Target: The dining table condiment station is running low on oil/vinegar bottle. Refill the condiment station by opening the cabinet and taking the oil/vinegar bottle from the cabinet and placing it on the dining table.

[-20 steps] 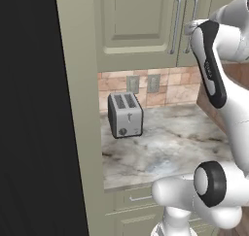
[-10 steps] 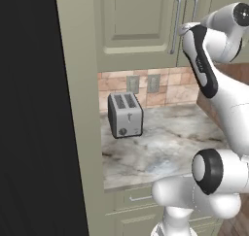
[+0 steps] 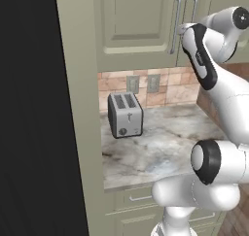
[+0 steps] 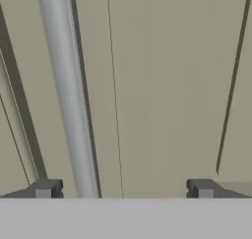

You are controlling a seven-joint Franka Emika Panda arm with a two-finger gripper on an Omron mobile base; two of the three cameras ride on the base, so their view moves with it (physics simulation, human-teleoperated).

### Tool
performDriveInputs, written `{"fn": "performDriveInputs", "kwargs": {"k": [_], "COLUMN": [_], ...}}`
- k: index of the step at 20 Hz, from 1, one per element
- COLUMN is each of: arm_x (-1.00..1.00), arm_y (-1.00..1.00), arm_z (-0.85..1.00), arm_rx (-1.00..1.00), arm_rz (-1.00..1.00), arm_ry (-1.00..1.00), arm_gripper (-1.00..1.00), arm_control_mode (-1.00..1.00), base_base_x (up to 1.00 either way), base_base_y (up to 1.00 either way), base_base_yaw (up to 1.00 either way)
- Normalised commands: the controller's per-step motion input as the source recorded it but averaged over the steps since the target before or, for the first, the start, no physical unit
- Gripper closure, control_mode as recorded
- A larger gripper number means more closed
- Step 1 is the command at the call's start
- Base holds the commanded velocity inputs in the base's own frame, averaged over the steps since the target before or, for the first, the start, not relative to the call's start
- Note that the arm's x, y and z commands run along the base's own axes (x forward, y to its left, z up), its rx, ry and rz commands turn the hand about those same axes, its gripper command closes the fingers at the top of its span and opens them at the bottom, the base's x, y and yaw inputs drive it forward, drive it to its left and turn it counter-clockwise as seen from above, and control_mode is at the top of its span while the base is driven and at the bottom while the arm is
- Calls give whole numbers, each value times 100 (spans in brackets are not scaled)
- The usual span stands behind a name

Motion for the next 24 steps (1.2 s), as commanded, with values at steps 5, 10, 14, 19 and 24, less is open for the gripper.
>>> {"fn": "performDriveInputs", "kwargs": {"k": [5, 10, 14, 19, 24], "arm_x": [48, 33, 4, -7, -71], "arm_y": [0, 0, 9, 11, -12], "arm_z": [-33, -20, 0, 3, 4], "arm_rx": [0, 0, -1, -4, -3], "arm_rz": [3, 0, 1, 1, 0], "arm_ry": [-11, -9, 8, 19, 8], "arm_gripper": [100, 100, 100, 100, 100], "arm_control_mode": [-100, -100, -100, -100, -100], "base_base_x": [0, 0, 0, 0, 0], "base_base_y": [0, 0, 0, 0, 0], "base_base_yaw": [0, 0, 0, 0, 0]}}
